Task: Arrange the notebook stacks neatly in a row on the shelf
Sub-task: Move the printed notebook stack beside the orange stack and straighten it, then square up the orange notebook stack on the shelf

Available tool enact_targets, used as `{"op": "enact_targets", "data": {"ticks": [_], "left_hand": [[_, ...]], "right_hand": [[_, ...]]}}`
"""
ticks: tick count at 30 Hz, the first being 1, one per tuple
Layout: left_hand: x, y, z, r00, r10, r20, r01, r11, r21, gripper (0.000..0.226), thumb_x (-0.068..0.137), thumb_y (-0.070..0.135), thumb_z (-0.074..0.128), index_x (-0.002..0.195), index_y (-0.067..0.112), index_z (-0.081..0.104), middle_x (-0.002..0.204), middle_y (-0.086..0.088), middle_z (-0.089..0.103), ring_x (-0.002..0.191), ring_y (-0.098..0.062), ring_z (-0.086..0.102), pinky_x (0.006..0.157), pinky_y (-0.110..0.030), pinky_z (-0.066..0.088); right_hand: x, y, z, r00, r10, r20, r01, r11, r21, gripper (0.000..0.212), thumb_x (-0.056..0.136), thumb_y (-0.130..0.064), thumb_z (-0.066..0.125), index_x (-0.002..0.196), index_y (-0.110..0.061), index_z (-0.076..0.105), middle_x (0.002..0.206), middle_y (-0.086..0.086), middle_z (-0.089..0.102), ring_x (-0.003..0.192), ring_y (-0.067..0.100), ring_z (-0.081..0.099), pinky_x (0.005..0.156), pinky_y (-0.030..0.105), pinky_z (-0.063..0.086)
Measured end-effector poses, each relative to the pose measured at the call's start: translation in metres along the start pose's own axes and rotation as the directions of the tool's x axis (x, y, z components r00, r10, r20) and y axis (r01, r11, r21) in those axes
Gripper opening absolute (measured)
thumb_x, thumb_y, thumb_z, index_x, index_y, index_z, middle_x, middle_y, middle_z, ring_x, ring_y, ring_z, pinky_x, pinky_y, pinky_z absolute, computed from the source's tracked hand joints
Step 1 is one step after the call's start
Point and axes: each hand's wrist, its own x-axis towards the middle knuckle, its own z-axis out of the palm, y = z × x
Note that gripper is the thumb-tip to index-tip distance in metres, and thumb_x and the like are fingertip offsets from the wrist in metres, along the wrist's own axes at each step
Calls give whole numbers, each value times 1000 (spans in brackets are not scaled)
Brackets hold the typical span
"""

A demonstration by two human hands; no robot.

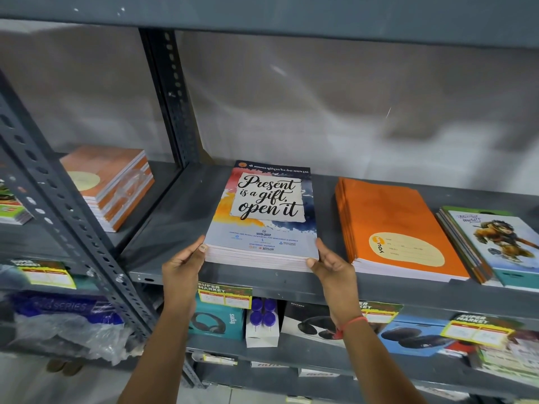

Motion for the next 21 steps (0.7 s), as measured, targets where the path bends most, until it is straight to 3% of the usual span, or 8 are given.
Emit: {"op": "enact_targets", "data": {"ticks": [4, 8, 13, 15, 16, 18, 19, 21], "left_hand": [[-2, -1, 4, 1000, 7, -22, -7, 1000, -28, 36, 86, 7, 56, 122, 6, 55, 68, 27, 71, 72, 12, 66, 69, -3, 50], [-2, -2, 7, 999, 29, -42, -30, 999, -26, 34, 86, 6, 56, 120, 6, 56, 66, 27, 71, 70, 11, 66, 70, -4, 51], [-12, 0, 18, 983, 62, -174, -56, 998, 40, 35, 87, 8, 56, 121, 1, 56, 117, -8, 62, 106, -21, 61, 98, -29, 43], [-26, 0, 26, 956, 173, -238, -129, 973, 189, 36, 90, 11, 52, 123, -2, 54, 128, -14, 57, 119, -22, 55, 97, -20, 40], [-37, 1, 35, 934, 267, -236, -200, 941, 273, 38, 91, 11, 50, 127, -2, 49, 134, -12, 53, 120, -10, 53, 95, -9, 37], [-64, 6, 60, 894, 422, -152, -355, 872, 337, 45, 93, 8, 44, 137, 1, 33, 134, 15, 49, 103, 26, 47, 83, 9, 32], [-77, 5, 72, 881, 467, -71, -419, 843, 338, 48, 93, 9, 43, 138, 6, 28, 132, 28, 46, 101, 30, 46, 83, 8, 33], [-101, -2, 101, 860, 498, 109, -504, 796, 336, 50, 91, 13, 43, 139, 17, 27, 137, 23, 41, 122, 5, 47, 99, -8, 39]], "right_hand": [[0, 2, -1, 1000, 3, -5, -3, 1000, -6, 51, 86, -3, 58, 134, -16, 48, 138, 3, 53, 126, 14, 49, 109, 27, 33], [1, 4, -1, 1000, 7, -17, -8, 999, -44, 50, 87, -4, 58, 134, -16, 48, 136, 1, 55, 125, 13, 49, 110, 29, 33], [-2, 2, 4, 998, -55, -40, 47, 982, -183, 49, 89, -12, 56, 137, -18, 45, 125, -5, 60, 111, 10, 54, 111, 32, 37], [-11, 0, 1, 995, -102, -23, 95, 972, -216, 52, 91, -14, 54, 140, -18, 39, 119, -16, 54, 111, 7, 55, 106, 16, 36], [-18, -4, -5, 988, -148, -41, 136, 967, -217, 54, 91, -16, 54, 142, -19, 36, 119, -23, 48, 115, 0, 53, 99, 5, 34], [-35, -10, -23, 950, -287, -119, 252, 937, -243, 53, 90, -27, 52, 139, -27, 33, 116, -36, 42, 107, -21, 47, 89, -7, 34], [-42, -13, -35, 920, -357, -165, 310, 916, -256, 52, 89, -34, 49, 138, -29, 34, 115, -37, 43, 108, -26, 46, 89, -3, 37], [-50, -19, -67, 850, -434, -299, 389, 899, -199, 51, 90, -30, 46, 140, -24, 36, 129, -26, 44, 116, -15, 39, 90, 14, 43]]}}
